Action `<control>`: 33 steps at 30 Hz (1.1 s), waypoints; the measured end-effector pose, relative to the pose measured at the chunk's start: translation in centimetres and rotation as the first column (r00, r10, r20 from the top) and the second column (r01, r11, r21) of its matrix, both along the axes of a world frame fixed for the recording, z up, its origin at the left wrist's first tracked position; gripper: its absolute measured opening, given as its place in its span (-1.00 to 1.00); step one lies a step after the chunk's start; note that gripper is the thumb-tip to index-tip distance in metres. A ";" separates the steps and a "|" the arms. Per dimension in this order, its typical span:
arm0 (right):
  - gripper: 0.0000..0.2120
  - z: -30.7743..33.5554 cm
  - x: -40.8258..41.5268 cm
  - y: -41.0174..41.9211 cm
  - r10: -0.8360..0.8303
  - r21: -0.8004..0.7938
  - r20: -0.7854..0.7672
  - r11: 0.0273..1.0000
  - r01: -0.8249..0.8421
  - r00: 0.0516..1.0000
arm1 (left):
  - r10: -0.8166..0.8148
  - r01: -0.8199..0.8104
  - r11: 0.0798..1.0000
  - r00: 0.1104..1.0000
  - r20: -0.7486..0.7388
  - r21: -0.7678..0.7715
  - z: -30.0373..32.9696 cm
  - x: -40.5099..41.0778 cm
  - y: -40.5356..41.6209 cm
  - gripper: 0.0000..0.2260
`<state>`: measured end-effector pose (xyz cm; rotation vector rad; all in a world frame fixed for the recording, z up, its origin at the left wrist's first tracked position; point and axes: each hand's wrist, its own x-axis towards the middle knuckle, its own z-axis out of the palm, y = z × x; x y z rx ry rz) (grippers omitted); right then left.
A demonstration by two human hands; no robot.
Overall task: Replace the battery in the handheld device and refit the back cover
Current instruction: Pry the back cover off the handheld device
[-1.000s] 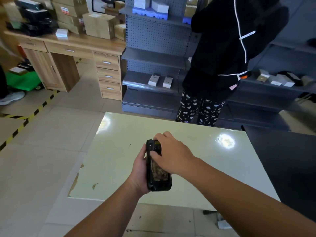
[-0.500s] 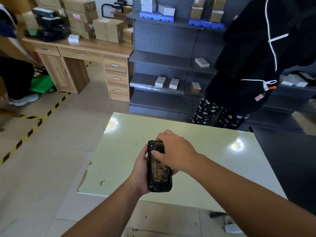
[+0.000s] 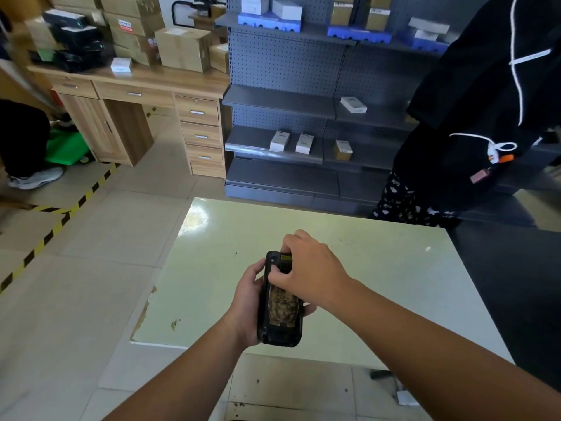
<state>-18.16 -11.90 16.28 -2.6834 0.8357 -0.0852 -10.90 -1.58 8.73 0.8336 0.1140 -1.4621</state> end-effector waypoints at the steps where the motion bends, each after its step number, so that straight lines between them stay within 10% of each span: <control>1: -0.70 -0.2 -0.2 -0.1 -0.010 0.015 0.005 1.000 0.010 1.000 | -0.002 0.002 1.000 1.000 0.005 -0.001 0.0 -0.1 0.0 -0.49; 9: -0.65 1.3 -2.2 -5.3 0.320 0.275 -0.057 0.916 -0.293 0.946 | -0.024 0.026 0.998 0.999 0.033 -0.058 -0.1 0.0 -0.3 -0.46; 33: -0.67 3.2 -3.0 -6.0 0.566 0.088 -0.290 0.818 -0.568 0.771 | -0.089 0.089 0.994 0.996 0.004 -0.069 -0.2 -1.0 -0.3 -0.43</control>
